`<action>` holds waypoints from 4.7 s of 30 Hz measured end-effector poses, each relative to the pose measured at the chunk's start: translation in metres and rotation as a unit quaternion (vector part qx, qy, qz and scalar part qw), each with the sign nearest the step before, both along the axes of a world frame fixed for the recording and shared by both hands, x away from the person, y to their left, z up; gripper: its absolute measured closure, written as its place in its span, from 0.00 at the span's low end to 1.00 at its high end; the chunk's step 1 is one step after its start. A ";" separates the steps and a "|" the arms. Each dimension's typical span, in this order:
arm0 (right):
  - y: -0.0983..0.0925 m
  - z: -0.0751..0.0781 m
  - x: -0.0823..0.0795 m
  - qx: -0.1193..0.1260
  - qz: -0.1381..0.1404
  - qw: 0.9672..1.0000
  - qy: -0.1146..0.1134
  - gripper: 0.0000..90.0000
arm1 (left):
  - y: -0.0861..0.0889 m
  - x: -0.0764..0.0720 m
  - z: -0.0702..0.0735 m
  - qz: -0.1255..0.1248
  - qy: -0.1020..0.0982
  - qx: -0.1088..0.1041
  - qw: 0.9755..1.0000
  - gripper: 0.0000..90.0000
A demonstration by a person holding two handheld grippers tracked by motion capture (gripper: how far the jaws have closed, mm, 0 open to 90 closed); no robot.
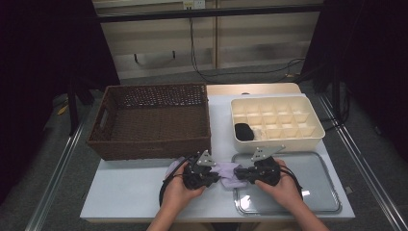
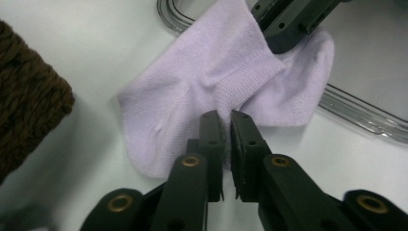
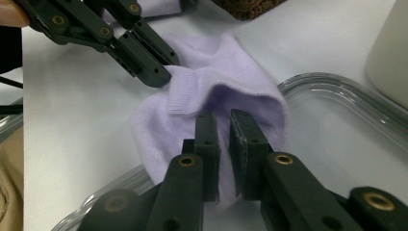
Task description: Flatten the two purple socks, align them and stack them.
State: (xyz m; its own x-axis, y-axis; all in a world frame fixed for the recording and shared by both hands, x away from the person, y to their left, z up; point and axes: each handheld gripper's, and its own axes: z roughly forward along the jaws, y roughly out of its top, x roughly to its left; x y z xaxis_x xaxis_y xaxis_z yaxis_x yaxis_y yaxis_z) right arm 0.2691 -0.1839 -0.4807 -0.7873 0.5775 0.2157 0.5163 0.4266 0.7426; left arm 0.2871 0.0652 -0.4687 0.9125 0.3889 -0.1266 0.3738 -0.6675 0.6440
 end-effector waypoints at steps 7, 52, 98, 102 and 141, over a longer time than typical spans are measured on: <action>0.003 0.003 -0.002 0.001 0.003 1.000 -0.025 0.75 | 0.010 0.003 0.020 0.027 0.018 -0.057 0.998 0.98; 0.016 0.018 -0.007 0.015 0.024 0.999 -0.044 0.68 | 0.023 0.015 0.021 0.099 0.040 -0.060 0.992 0.95; 0.025 0.004 -0.007 -0.017 0.072 0.997 -0.003 0.95 | 0.030 0.019 0.015 0.116 0.003 -0.068 0.991 0.64; 0.025 0.004 -0.007 -0.011 0.071 0.997 -0.001 0.93 | 0.028 0.019 0.015 0.118 -0.008 -0.070 0.991 0.64; -0.001 0.003 -0.003 -0.050 -0.046 0.997 -0.036 0.72 | 0.015 0.019 -0.004 0.072 0.009 -0.002 0.997 0.96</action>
State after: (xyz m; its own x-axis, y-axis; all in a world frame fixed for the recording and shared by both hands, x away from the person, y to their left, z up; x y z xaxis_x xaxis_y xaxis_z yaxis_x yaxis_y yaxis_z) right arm 0.2656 -0.1847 -0.4776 -0.7409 0.6643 0.0985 0.5039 0.4529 0.7355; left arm 0.3065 0.0797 -0.4730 0.8450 0.5150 -0.1441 0.4767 -0.6032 0.6395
